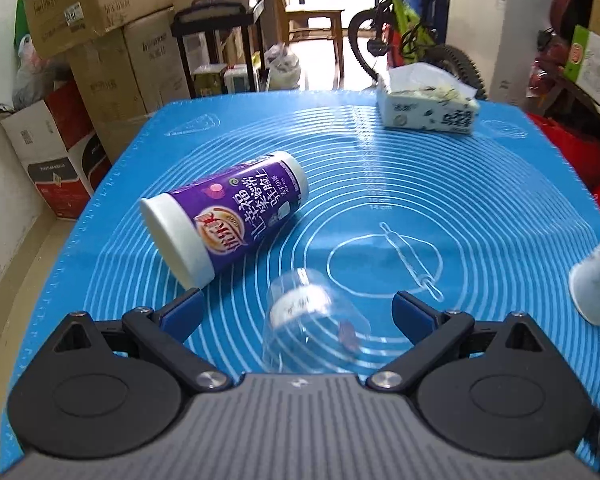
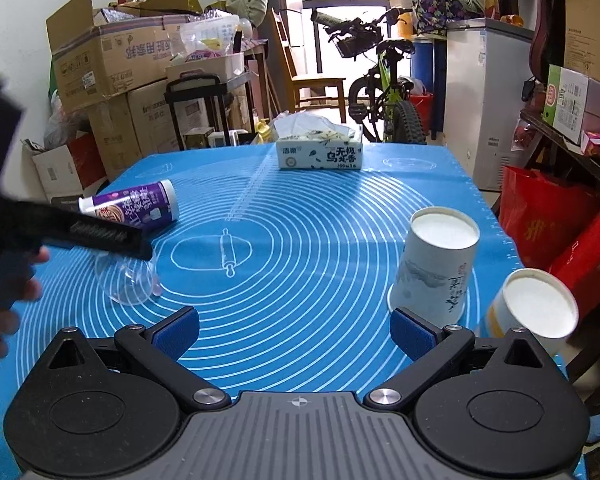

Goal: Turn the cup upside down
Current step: 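Move the left gripper down to the clear plastic cup lying on its side, then close the left gripper on the clear cup's rim and lift it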

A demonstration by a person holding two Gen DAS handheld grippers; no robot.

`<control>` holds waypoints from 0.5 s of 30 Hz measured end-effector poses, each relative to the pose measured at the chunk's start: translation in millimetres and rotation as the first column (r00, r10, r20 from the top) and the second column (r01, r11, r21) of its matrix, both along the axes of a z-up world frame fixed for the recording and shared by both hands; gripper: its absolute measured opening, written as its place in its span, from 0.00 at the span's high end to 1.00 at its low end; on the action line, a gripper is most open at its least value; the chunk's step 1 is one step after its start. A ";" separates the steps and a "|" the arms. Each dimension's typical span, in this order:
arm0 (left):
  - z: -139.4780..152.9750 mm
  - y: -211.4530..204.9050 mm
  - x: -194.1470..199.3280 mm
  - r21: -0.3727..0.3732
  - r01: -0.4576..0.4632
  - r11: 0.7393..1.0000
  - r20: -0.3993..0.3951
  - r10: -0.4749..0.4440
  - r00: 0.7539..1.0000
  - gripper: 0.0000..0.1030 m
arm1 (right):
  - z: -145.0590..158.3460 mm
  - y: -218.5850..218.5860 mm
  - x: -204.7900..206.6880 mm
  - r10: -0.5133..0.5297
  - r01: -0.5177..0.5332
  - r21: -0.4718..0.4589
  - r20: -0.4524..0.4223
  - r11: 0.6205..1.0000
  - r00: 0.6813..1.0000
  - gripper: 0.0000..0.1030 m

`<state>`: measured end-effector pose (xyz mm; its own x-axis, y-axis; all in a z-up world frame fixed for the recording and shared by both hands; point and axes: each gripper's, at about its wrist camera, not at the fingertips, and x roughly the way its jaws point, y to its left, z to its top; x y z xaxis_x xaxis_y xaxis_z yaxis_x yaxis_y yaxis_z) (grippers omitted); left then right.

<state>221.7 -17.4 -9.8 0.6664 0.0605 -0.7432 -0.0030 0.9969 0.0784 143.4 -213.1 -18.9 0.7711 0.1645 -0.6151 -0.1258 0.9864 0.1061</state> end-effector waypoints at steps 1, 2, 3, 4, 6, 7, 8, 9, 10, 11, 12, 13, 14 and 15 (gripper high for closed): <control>-2.3 -0.1 4.5 -0.005 0.000 1.000 -0.012 0.000 1.000 0.04 | -2.5 0.9 1.1 0.000 0.000 -0.005 -0.003 1.000 1.000 0.00; -4.6 -0.3 8.2 -0.010 0.003 1.000 -0.024 -0.003 1.000 0.04 | -5.4 1.5 1.7 0.000 0.000 -0.008 -0.007 1.000 1.000 0.00; -6.5 -0.1 11.5 -0.018 0.007 1.000 -0.035 -0.008 0.999 0.05 | -7.5 2.0 2.9 -0.001 0.001 -0.009 -0.011 1.000 1.000 0.00; -8.1 -0.1 14.1 -0.023 0.011 1.000 -0.046 -0.012 0.999 0.06 | -8.6 2.1 3.6 -0.001 0.001 -0.009 -0.014 1.000 1.000 0.00; -11.2 -0.7 21.4 -0.026 0.017 1.000 -0.075 -0.019 0.997 0.18 | -10.1 2.5 4.2 -0.003 0.003 -0.012 -0.014 1.000 1.000 0.00; -13.4 -1.6 23.6 -0.023 0.021 0.999 -0.093 -0.024 0.995 0.19 | -10.2 2.2 4.4 -0.005 0.005 -0.013 -0.013 1.000 1.000 0.00; -15.4 -2.4 25.3 -0.023 0.026 0.999 -0.108 -0.029 0.994 0.26 | -10.3 2.4 4.4 -0.007 0.006 -0.014 -0.012 1.000 1.000 0.00; -17.5 -3.5 26.3 -0.024 0.034 0.999 -0.121 -0.037 0.992 0.34 | -10.3 2.3 4.3 -0.008 0.007 -0.013 -0.011 1.000 1.000 0.00; -19.0 -4.9 26.6 -0.009 0.036 0.999 -0.126 -0.037 0.991 0.37 | -10.4 1.9 4.0 -0.009 0.008 -0.013 -0.010 1.000 1.000 0.00; -19.3 -6.1 27.0 0.003 0.039 0.999 -0.122 -0.038 0.992 0.38 | -10.3 2.1 3.7 -0.009 0.009 -0.013 -0.010 1.000 1.000 0.00; -18.8 -5.5 27.3 0.002 0.043 0.999 -0.118 -0.042 0.992 0.39 | -10.2 2.3 3.2 -0.010 0.010 -0.013 -0.010 1.000 1.000 0.00; -18.1 -4.6 27.2 -0.004 0.046 0.999 -0.120 -0.046 0.992 0.39 | -9.8 2.2 2.5 -0.011 0.011 -0.014 -0.010 1.000 1.000 0.00; -17.3 -3.5 26.5 -0.010 0.047 0.999 -0.122 -0.048 0.991 0.39 | -9.4 2.3 1.6 -0.011 0.011 -0.014 -0.009 1.000 1.000 0.00; -16.3 -3.0 25.4 -0.012 0.051 0.999 -0.126 -0.052 0.991 0.40 | -8.4 2.3 0.7 -0.012 0.012 -0.014 -0.008 1.000 1.000 0.00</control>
